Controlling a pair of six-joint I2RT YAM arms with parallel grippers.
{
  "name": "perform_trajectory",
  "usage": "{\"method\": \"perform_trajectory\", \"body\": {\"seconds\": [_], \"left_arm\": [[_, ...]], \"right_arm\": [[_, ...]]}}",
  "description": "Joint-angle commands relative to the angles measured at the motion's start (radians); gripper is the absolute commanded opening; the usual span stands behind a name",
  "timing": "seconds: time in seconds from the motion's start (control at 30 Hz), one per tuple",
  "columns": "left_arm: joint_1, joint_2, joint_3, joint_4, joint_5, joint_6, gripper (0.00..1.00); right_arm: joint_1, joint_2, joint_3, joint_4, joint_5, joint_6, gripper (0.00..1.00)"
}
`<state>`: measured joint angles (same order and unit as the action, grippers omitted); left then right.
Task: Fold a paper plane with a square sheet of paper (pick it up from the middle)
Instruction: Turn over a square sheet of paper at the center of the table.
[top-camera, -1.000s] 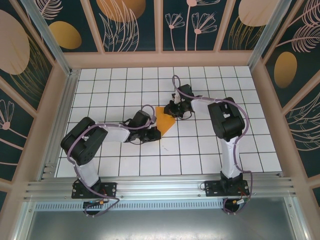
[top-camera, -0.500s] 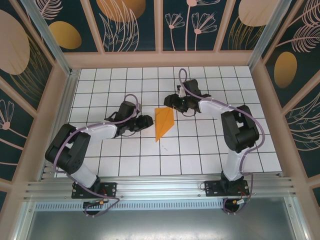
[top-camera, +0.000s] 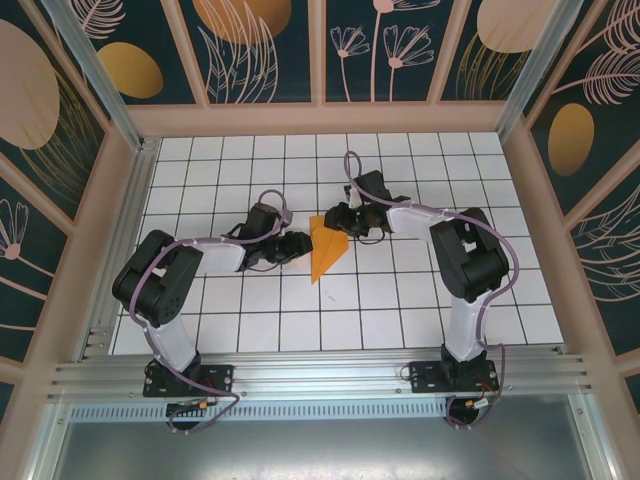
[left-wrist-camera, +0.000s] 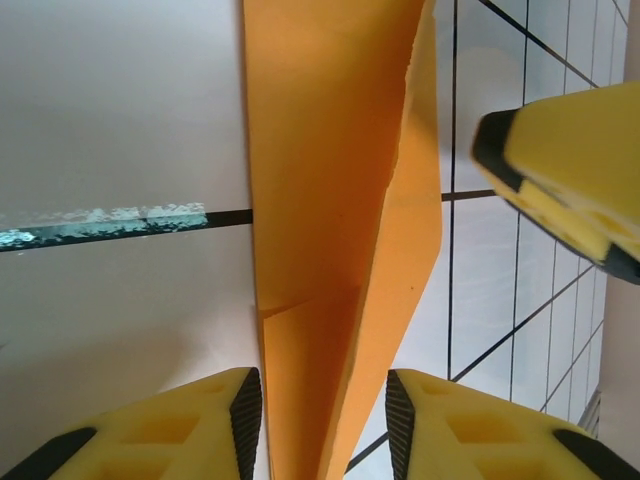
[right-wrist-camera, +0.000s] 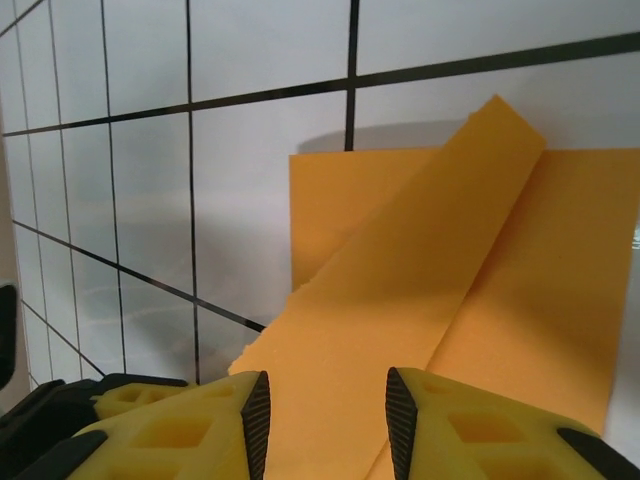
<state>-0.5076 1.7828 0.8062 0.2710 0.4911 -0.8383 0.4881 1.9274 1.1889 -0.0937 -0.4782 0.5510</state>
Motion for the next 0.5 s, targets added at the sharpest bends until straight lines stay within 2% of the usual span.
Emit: {"method": "perform_trajectory", "body": {"seconds": [0.0, 0.23, 0.37, 0.47], "left_arm": [[0.000, 0.034, 0.032, 0.022, 0.038, 0.028, 0.35], [0.000, 0.078, 0.071, -0.022, 0.036, 0.040, 0.27], [0.001, 0.098, 0.109, -0.137, -0.044, 0.053, 0.14], [0.000, 0.110, 0.113, -0.174, -0.071, 0.054, 0.08]], "right_arm": [[-0.002, 0.015, 0.007, -0.003, 0.002, 0.008, 0.41], [-0.010, 0.027, -0.027, 0.043, -0.019, 0.029, 0.45], [-0.015, 0.045, -0.031, 0.048, -0.020, 0.033, 0.45], [-0.019, 0.043, -0.044, 0.056, -0.009, 0.036, 0.45]]}}
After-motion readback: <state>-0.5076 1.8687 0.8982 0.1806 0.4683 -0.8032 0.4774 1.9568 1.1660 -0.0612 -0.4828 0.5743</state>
